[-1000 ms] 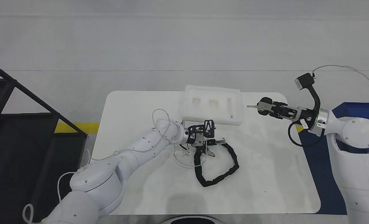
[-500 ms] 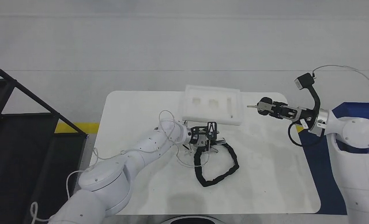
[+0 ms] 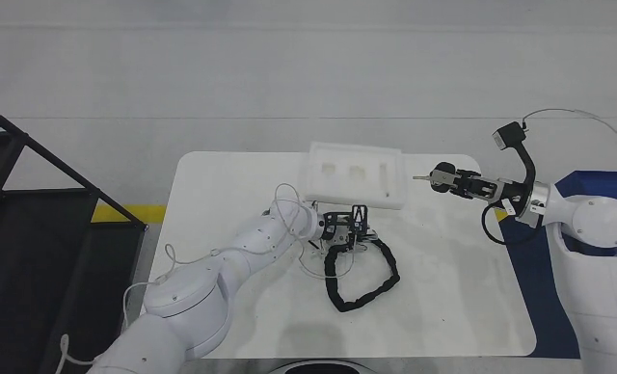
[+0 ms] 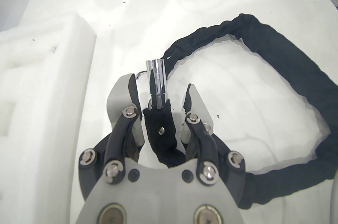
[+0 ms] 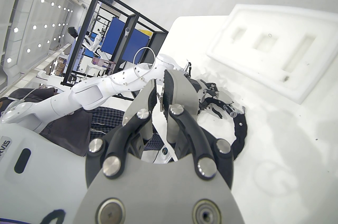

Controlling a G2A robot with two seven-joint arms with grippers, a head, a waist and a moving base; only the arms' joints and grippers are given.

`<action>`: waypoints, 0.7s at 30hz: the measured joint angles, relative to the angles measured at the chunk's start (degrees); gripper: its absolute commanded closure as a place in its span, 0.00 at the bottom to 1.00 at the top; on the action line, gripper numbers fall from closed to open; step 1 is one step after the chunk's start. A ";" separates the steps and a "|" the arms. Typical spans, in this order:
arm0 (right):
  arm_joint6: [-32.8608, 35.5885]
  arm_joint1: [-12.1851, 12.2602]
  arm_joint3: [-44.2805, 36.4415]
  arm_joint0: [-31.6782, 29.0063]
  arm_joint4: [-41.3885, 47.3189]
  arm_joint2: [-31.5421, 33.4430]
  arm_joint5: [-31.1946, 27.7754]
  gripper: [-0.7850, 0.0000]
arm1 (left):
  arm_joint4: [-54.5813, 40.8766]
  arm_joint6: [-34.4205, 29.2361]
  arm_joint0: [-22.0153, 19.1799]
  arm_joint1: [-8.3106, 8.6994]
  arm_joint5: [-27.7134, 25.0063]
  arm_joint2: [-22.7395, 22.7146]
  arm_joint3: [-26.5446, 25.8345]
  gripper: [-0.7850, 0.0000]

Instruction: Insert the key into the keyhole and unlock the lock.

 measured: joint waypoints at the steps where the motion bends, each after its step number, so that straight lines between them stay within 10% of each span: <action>1: 0.00 0.00 0.00 0.00 0.00 0.00 0.00 1.00 | -0.05 -0.08 -0.04 -0.19 -0.37 -0.03 0.37 0.52; 5: 0.00 0.00 0.00 0.00 0.00 0.00 0.00 1.00 | -0.22 -0.19 -0.12 -0.98 -1.77 -0.10 1.78 0.56; 10: 0.00 0.00 0.00 0.00 0.00 0.00 0.00 1.00 | -0.40 0.21 -0.42 -1.88 -3.06 -0.29 3.30 1.00; 21: 0.00 0.00 0.00 0.00 0.00 0.00 0.00 1.00 | -4.02 -0.17 -1.95 -3.00 -4.57 -2.51 7.49 1.00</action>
